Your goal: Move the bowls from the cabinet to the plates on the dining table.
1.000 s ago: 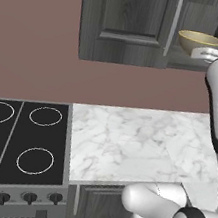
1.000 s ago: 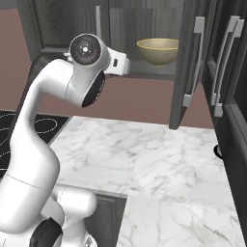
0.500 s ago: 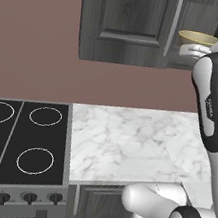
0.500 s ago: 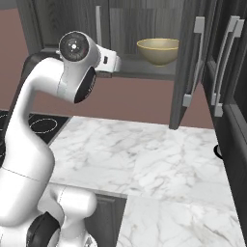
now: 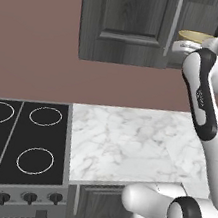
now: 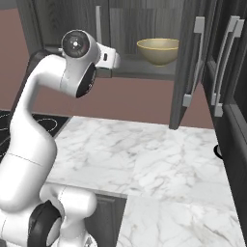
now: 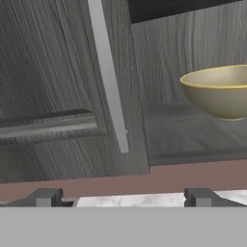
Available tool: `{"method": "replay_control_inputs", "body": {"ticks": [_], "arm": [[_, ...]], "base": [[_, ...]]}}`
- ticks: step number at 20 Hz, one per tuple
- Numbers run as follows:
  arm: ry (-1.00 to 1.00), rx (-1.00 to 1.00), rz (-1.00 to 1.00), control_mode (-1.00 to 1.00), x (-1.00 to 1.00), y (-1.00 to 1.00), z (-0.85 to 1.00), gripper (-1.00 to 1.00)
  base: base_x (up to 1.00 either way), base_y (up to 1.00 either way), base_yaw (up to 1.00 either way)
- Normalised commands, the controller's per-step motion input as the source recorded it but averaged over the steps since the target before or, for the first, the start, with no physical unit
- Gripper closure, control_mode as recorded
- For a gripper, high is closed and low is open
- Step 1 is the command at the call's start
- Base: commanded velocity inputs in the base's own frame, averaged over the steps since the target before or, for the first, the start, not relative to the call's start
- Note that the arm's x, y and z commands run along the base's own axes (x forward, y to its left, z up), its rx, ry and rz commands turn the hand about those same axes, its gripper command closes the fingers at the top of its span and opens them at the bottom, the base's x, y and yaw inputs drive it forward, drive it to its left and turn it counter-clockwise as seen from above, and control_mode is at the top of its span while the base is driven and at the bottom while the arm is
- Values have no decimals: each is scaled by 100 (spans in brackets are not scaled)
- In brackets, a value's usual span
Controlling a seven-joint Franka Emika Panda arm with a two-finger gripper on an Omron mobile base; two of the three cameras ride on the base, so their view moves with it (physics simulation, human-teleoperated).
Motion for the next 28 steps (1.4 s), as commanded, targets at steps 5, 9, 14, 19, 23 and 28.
{"method": "replay_control_inputs", "body": {"ticks": [5,9,14,19,23,28], "arm": [[0,0,0,-100,31,12,0,-100],[0,0,0,-100,38,10,0,-100],[0,0,0,-100,40,2,3,-100],[-1,0,0,-100,40,0,12,-100],[0,0,0,-100,41,0,13,-100],[0,0,0,-100,43,0,2,-100]], "base": [[0,0,0],[0,0,0],[0,0,0],[0,0,0],[0,0,0],[0,0,0]]}}
